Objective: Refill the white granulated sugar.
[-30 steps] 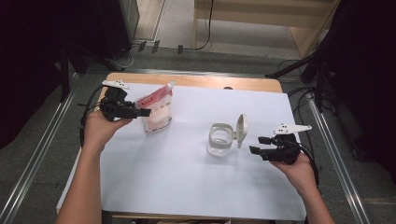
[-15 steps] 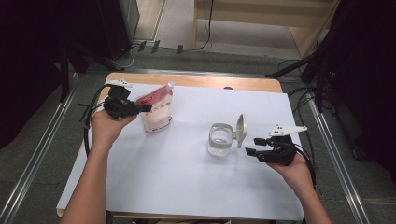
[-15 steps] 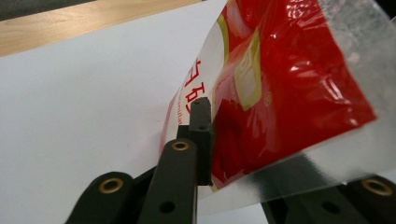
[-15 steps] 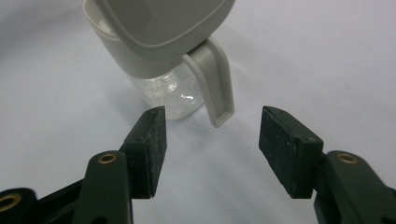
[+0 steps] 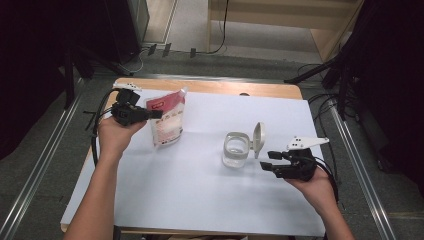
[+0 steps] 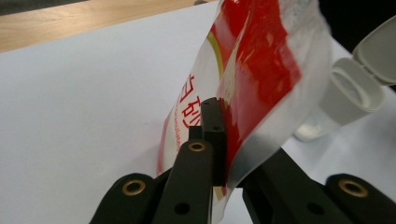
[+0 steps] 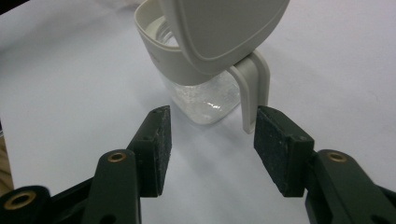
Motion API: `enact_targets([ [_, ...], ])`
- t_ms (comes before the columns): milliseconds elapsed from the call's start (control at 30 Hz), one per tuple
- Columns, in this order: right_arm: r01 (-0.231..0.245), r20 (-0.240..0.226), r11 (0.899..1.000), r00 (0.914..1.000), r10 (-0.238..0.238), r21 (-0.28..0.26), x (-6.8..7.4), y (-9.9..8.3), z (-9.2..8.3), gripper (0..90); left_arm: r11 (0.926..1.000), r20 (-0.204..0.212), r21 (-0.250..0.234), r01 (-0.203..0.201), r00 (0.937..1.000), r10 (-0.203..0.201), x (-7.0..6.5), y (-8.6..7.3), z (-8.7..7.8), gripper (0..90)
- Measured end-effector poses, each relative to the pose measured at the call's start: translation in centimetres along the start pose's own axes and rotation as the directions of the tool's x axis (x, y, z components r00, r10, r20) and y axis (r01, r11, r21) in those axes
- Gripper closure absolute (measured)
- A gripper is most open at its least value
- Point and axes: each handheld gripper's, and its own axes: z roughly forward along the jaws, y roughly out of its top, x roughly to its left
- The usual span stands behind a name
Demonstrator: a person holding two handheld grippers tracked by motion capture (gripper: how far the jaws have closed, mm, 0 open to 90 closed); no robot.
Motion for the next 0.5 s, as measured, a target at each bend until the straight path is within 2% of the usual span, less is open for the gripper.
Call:
enact_targets([
  [100,0.002,-0.005,1.000,1.0000,-0.002,0.007,0.7,0.1,-0.2,48.4,0.9999,0.029,-0.009,0.013,0.9995,-0.013,-0.5,0.3,-0.6,90.0],
  [200,0.003,-0.021,1.000,0.9998,-0.002,0.016,1.7,-0.1,-0.3,48.9,0.9999,0.050,-0.010,0.004,0.9987,-0.003,-1.0,0.6,-1.0,90.0],
  [300,0.024,-0.046,0.999,0.9987,-0.023,0.035,2.7,-0.1,-0.1,50.2,0.9998,0.057,-0.019,0.000,0.9984,0.001,-1.7,0.9,-1.5,90.0],
  [367,0.041,-0.062,0.999,0.9973,-0.039,0.030,3.3,0.2,0.0,50.3,0.9992,0.047,-0.033,-0.024,0.9986,0.025,-2.2,1.1,-1.9,90.0],
  [500,0.068,-0.091,0.997,0.9937,-0.066,0.021,4.5,0.9,0.4,49.9,0.9987,0.053,-0.032,-0.040,0.9977,0.042,-2.9,1.4,-2.2,90.0],
])
